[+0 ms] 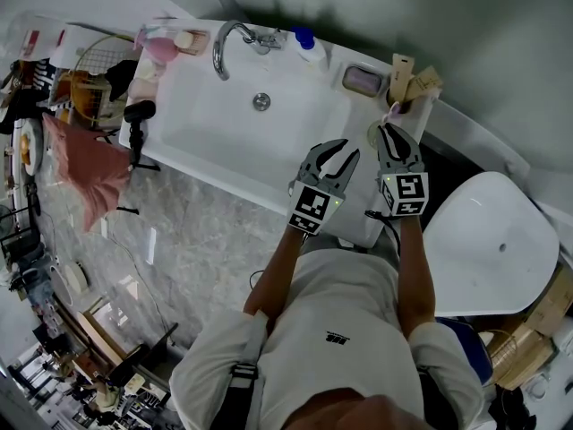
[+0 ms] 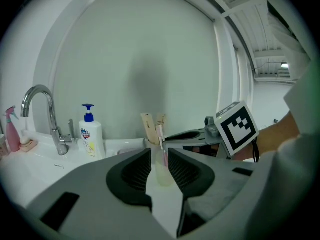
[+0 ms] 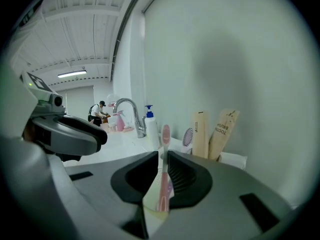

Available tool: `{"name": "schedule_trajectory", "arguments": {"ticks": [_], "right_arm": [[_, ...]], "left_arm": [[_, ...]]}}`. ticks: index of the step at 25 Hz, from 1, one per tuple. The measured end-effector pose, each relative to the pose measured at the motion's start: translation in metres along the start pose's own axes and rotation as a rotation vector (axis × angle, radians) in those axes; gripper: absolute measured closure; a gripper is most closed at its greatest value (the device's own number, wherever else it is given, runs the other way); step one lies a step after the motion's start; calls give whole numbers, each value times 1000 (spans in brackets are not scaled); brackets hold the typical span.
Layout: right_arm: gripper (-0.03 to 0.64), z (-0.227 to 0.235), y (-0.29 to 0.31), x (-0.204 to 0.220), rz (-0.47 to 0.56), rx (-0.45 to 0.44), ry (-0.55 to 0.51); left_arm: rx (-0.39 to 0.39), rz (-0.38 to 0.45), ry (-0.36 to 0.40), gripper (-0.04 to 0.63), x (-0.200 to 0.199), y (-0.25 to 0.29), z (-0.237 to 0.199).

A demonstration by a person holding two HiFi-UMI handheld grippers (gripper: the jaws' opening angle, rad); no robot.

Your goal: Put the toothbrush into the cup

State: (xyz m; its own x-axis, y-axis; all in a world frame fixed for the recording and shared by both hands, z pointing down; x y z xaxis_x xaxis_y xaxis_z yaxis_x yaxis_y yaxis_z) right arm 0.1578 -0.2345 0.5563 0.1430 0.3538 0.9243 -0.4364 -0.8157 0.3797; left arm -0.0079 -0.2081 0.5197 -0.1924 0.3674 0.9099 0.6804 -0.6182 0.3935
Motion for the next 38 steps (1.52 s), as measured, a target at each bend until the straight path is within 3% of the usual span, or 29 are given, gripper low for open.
{"name": "schedule_trajectory", "arguments": {"ticks": [5,9,18,38], "right_arm": [[565,0,-2,-1,-17,6,-22],[502,0,-4,1,-31,4,-27],[482,-3,-17,-1,-32,26,-31],[463,-52,-102,-51,90,87,-127]], "left_arm": [[-4,6,3,472,-1,-4,2],[-5,12,6,472,-1,-6,3],[-2,32,18,472,-6,-14,8],[8,139,54,472,-27,-58,7]]}}
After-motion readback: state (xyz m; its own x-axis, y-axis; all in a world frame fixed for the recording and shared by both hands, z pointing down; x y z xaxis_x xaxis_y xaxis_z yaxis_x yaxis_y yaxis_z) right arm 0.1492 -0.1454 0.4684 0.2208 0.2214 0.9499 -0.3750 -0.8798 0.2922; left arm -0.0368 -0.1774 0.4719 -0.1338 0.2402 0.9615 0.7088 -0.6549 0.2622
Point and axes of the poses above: the fingertips, and each gripper's own axes: y forward along the fingers, z to its right, x out of its underside, the point moved 9 cm from there along -y, backward along the fingers, and after that the axes turned 3 degrees about -y, right-handed, at the moved point
